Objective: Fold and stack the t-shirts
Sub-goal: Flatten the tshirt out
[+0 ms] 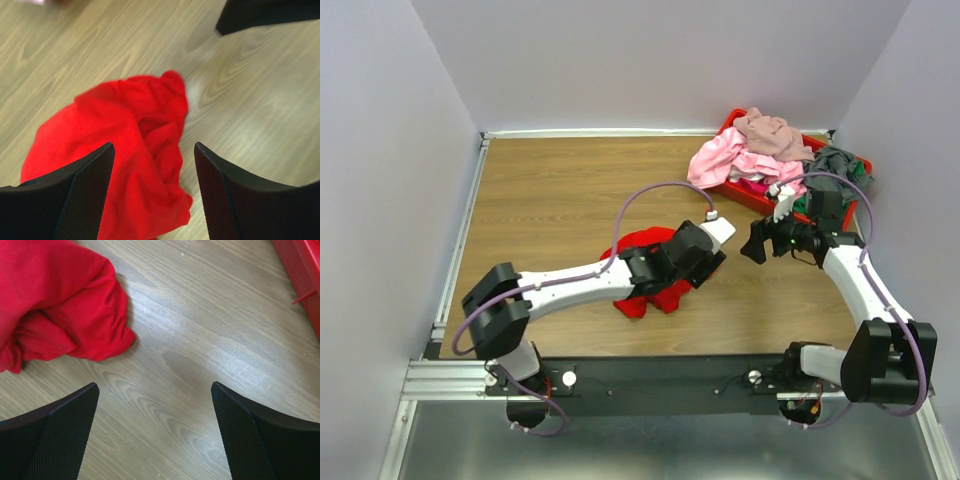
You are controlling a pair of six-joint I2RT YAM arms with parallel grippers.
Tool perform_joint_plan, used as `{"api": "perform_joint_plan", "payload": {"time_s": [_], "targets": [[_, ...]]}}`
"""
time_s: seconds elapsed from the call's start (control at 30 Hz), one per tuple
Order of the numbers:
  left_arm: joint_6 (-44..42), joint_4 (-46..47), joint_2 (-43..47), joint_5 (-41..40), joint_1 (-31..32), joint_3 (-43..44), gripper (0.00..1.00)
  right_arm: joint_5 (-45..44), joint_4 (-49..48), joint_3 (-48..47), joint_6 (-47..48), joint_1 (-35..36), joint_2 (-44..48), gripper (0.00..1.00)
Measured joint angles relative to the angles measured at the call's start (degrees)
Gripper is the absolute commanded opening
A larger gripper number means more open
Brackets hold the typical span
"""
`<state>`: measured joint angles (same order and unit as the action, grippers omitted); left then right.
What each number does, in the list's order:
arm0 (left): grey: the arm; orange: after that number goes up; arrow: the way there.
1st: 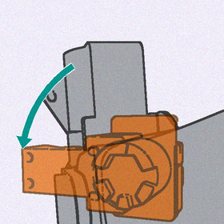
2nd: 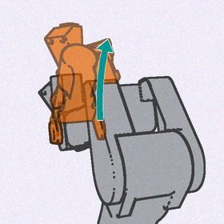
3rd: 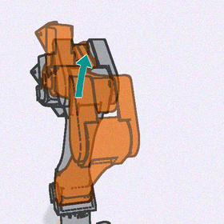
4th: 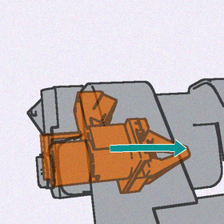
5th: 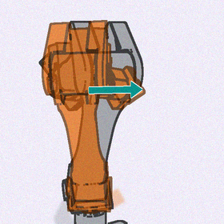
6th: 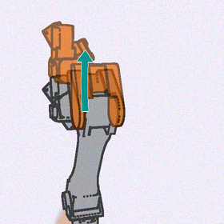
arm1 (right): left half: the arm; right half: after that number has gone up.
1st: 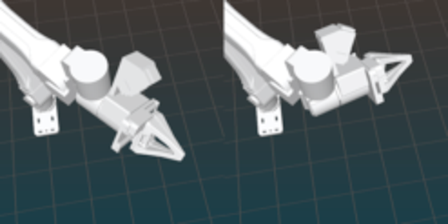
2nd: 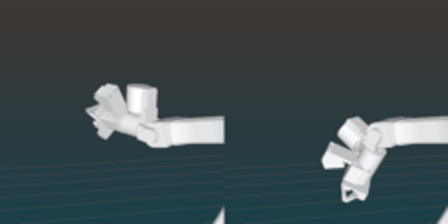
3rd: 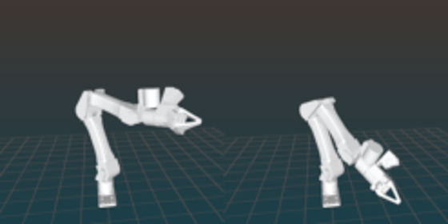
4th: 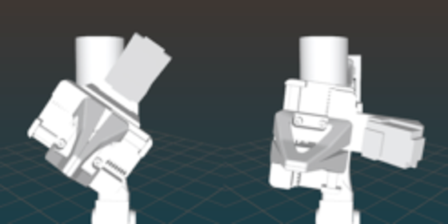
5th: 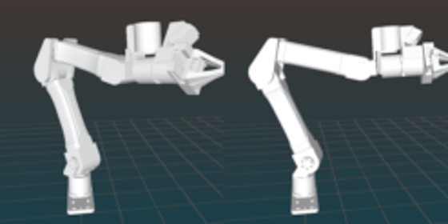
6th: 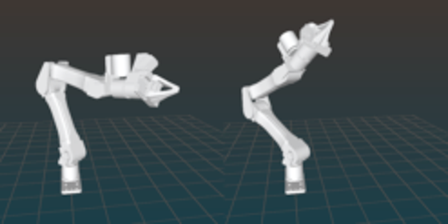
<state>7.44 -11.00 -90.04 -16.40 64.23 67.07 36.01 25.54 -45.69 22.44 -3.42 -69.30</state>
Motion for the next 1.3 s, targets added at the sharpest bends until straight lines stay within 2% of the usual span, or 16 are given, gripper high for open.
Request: {"api": "perform_joint_plan", "payload": {"time_s": [0.17,0.3,0.37,0.5,0.73,0.87,1.03,1.17,1.3], "targets": [[2.0,-4.7,-7.0,-8.2,2.3,4.8,0.66,-0.4,-0.2,0.0,-0.5,-0.1,-0.5,1.00],[4.4,-9.0,-11.9,-15.1,3.9,8.2,0.54,-0.5,-0.3,0.0,-0.8,-0.2,-0.6,1.00],[5.3,-10.6,-14.4,-17.8,4.2,9.1,0.44,-0.5,-0.3,0.0,-1.0,-0.3,-0.6,1.00],[5.8,-12.5,-17.0,-20.6,4.2,9.2,0.00,-0.5,-0.3,0.0,-1.1,-0.3,-0.6,1.00],[6.4,-13.5,-17.9,-24.3,4.2,9.3,0.00,-0.5,-0.3,0.0,-1.3,-0.4,-0.6,1.00],[6.3,-13.1,-15.3,-25.8,3.6,8.8,0.00,0.7,-0.2,0.0,-0.9,-0.4,-0.5,1.00],[6.1,-10.5,-2.4,-25.4,1.8,4.7,0.00,7.4,1.0,0.0,3.4,-0.4,-0.3,1.00],[6.1,-7.0,10.0,-20.1,-2.5,2.7,0.00,11.7,3.0,0.2,10.3,1.2,-1.2,1.00],[6.4,-4.2,19.0,-13.7,-8.1,0.1,0.00,10.6,4.6,-1.3,15.3,9.5,-8.0,1.00]]}}
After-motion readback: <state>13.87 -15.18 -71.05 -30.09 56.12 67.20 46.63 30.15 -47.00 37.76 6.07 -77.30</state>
